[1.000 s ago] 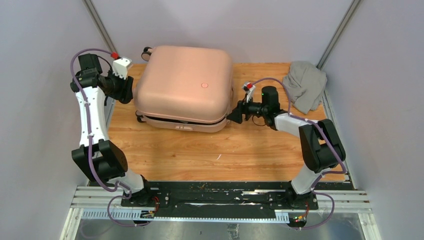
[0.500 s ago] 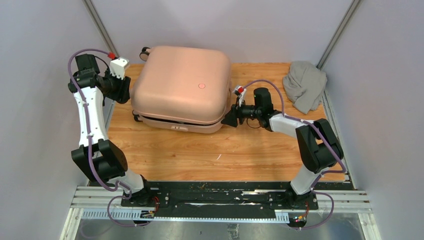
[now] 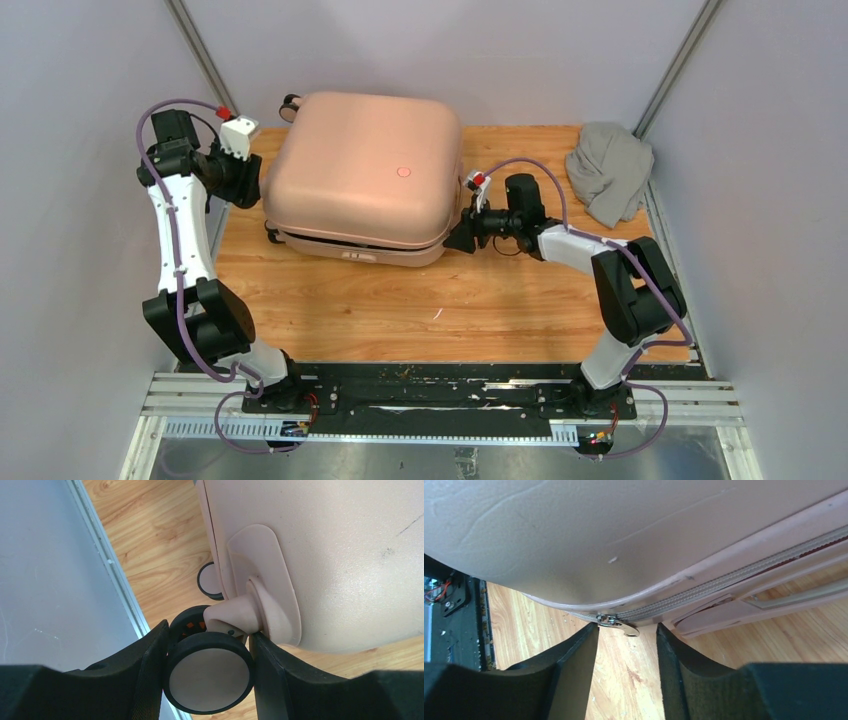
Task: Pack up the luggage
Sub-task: Zip the luggage at the corner of the board.
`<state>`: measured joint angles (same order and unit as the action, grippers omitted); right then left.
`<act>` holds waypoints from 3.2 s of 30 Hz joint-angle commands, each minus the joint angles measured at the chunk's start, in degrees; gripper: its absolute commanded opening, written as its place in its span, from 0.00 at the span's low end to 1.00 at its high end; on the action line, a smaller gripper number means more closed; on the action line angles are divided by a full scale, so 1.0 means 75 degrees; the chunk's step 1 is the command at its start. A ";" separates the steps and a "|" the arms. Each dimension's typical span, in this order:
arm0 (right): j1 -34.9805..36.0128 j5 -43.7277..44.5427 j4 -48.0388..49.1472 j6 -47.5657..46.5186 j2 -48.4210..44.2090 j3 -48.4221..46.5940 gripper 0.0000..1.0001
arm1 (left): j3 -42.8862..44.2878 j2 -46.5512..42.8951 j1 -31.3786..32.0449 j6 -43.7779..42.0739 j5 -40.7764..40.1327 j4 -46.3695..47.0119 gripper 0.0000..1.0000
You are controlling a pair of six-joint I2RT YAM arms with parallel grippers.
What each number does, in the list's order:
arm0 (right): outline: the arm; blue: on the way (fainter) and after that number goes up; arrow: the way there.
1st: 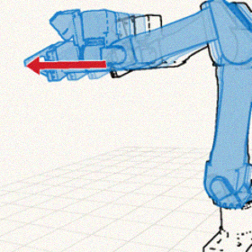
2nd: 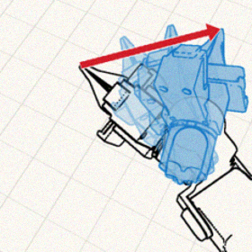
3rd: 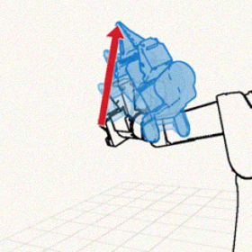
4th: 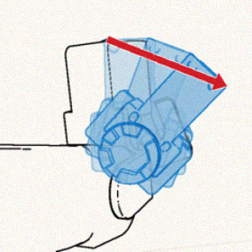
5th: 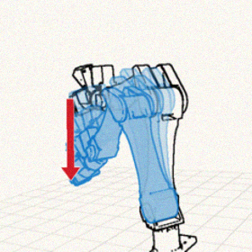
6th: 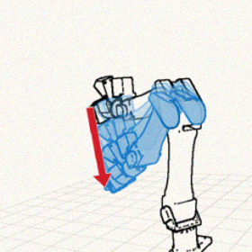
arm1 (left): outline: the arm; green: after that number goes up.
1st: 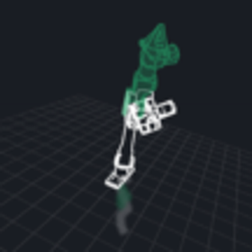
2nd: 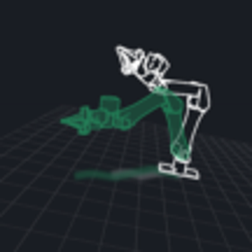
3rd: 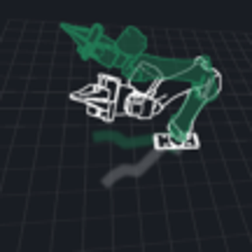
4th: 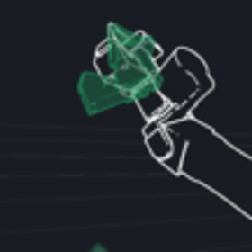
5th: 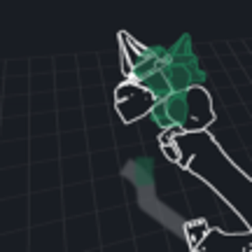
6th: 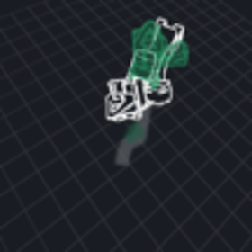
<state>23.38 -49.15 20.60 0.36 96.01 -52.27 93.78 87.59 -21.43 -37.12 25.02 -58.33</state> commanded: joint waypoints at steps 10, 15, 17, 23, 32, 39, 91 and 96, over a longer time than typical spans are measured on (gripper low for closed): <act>0.0424 0.0303 0.1070 0.0456 -0.0310 0.0126 0.00 | -0.0136 -0.0447 -0.0040 0.0102 0.0261 0.0546 0.00; 0.0469 0.0902 0.1422 0.0514 -0.0827 0.0891 0.00 | 0.0035 -0.0428 -0.0035 0.0252 0.0369 0.0546 0.00; 0.0469 0.1200 0.1469 0.0492 -0.0945 0.1045 0.00 | 0.0100 -0.0446 -0.0028 0.0334 0.0443 0.0552 0.00; 0.0468 0.1704 0.1346 0.0465 -0.1046 0.1087 0.00 | -0.0040 -0.0623 -0.0036 0.0319 0.0497 0.0546 0.00; 0.0590 0.1747 0.1366 0.0539 -0.1248 0.1186 0.00 | -0.0303 -0.0866 -0.0031 0.0301 0.0658 0.0535 0.00; 0.1386 0.2012 0.0750 0.0164 -0.1971 0.1472 0.00 | -0.0597 -0.1063 -0.0023 0.0294 0.0861 0.0535 0.00; -0.0259 -0.0547 -0.0045 -0.0452 0.0355 -0.0676 0.29 | -0.0351 -0.0938 0.0018 0.0215 0.0580 0.0535 0.00; -0.0062 0.0014 0.0022 -0.0411 0.0134 -0.0603 0.33 | -0.0385 -0.0981 0.0034 0.0214 0.0568 0.0528 0.00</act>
<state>20.75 -53.34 16.62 -3.29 97.89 -57.41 87.94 82.17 -21.87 -35.77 26.87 -55.94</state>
